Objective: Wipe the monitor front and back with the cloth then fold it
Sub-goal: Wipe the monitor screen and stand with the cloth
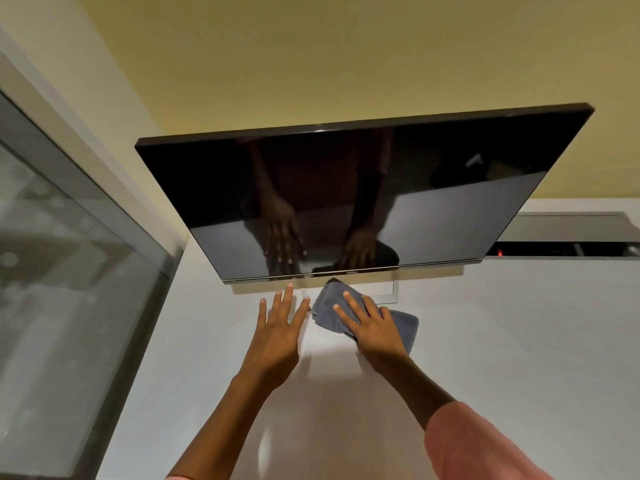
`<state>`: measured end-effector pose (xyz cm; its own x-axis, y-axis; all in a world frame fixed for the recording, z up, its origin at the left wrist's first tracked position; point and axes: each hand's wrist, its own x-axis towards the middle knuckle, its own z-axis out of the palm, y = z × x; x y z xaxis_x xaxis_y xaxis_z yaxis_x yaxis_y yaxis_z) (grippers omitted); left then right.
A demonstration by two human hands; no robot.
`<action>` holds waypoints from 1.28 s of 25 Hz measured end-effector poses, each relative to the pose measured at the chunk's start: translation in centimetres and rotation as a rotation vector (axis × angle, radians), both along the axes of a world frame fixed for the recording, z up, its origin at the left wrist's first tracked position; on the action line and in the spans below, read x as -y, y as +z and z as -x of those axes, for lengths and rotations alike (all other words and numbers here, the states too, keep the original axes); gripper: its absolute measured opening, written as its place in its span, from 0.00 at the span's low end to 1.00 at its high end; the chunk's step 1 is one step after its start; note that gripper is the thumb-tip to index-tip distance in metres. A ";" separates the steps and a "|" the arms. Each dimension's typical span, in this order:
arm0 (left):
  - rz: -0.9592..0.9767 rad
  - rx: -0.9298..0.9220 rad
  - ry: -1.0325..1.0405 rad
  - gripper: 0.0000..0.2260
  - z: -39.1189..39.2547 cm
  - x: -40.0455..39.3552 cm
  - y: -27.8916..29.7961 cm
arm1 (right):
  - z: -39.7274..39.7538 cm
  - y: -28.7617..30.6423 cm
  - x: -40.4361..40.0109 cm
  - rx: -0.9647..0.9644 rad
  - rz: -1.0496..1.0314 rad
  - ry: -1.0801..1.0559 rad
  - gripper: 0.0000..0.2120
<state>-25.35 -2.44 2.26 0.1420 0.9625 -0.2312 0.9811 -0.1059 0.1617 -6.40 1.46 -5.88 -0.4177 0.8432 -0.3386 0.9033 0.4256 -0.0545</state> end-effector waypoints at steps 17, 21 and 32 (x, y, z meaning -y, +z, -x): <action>-0.023 0.070 0.021 0.36 -9.7 0.0 5.5 | -8.1 2.3 1.1 0.113 0.054 -0.206 0.41; 0.003 0.083 0.020 0.36 -10.4 0.3 5.2 | -8.0 2.2 0.2 0.121 0.052 -0.183 0.42; 0.108 0.026 0.060 0.36 -8.3 1.5 5.2 | -7.9 1.5 -4.8 0.033 0.006 -0.315 0.42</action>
<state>-17.07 -3.89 7.50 0.0920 0.9393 -0.3305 0.9805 -0.0276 0.1945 1.50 6.28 -4.37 -0.1252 0.9273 -0.3528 0.9919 0.1248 -0.0241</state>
